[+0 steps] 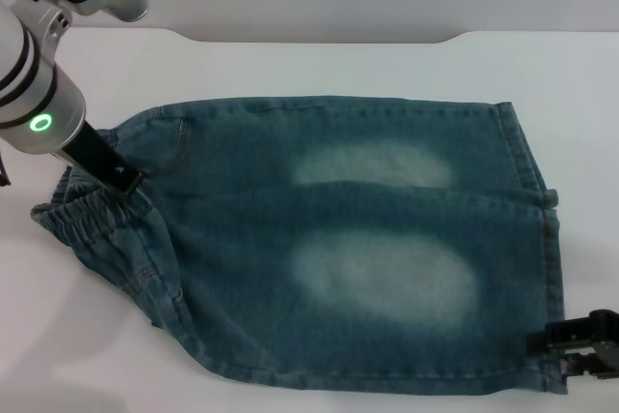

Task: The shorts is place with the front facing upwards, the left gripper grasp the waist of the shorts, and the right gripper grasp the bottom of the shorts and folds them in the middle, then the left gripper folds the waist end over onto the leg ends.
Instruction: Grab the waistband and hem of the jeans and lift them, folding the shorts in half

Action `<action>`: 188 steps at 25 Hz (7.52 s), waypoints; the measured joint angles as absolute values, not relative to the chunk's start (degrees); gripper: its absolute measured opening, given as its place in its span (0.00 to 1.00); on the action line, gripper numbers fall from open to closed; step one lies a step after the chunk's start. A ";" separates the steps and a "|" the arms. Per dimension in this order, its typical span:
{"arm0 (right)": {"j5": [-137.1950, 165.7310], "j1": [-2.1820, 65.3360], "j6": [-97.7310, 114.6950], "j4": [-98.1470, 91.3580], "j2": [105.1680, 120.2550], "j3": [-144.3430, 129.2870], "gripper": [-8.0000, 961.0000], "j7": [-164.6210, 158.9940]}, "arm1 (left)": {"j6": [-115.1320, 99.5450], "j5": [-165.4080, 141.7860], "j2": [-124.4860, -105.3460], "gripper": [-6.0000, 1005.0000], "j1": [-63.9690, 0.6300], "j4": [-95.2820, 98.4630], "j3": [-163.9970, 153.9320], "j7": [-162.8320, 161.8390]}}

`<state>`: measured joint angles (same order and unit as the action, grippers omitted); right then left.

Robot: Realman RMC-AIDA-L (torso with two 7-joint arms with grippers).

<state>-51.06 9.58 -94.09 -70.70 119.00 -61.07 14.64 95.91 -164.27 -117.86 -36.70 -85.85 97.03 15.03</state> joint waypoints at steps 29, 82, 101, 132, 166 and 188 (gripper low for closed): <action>-53.44 8.55 -94.67 -71.85 119.10 -61.11 0.66 14.22 | 95.88 -164.27 -117.95 0.04 -37.70 -84.39 96.97 15.70; -55.14 10.00 -94.38 -69.06 118.80 -62.26 0.01 17.01 | 94.87 -163.74 -117.96 0.04 -38.41 -83.11 97.03 15.82; -51.83 9.73 -94.84 -70.63 118.69 -60.29 0.62 14.46 | 94.62 -163.74 -117.80 0.04 -40.29 -81.92 97.03 15.88; -54.23 7.71 -96.50 -70.23 118.56 -58.93 0.64 14.87 | 93.17 -163.74 -117.93 0.04 -42.33 -78.59 97.82 17.17; -53.48 9.91 -95.64 -65.87 118.97 -59.17 0.49 17.16 | 93.01 -163.57 -118.00 0.04 -42.11 -78.06 97.69 17.67; -55.43 10.46 -96.56 -65.52 118.53 -57.16 0.03 16.67 | 93.10 -163.57 -117.86 0.04 -42.15 -77.83 98.22 18.26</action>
<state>-55.43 10.46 -96.56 -65.52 118.53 -57.16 16.67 93.10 -163.57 -117.86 -42.15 -77.83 98.22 18.26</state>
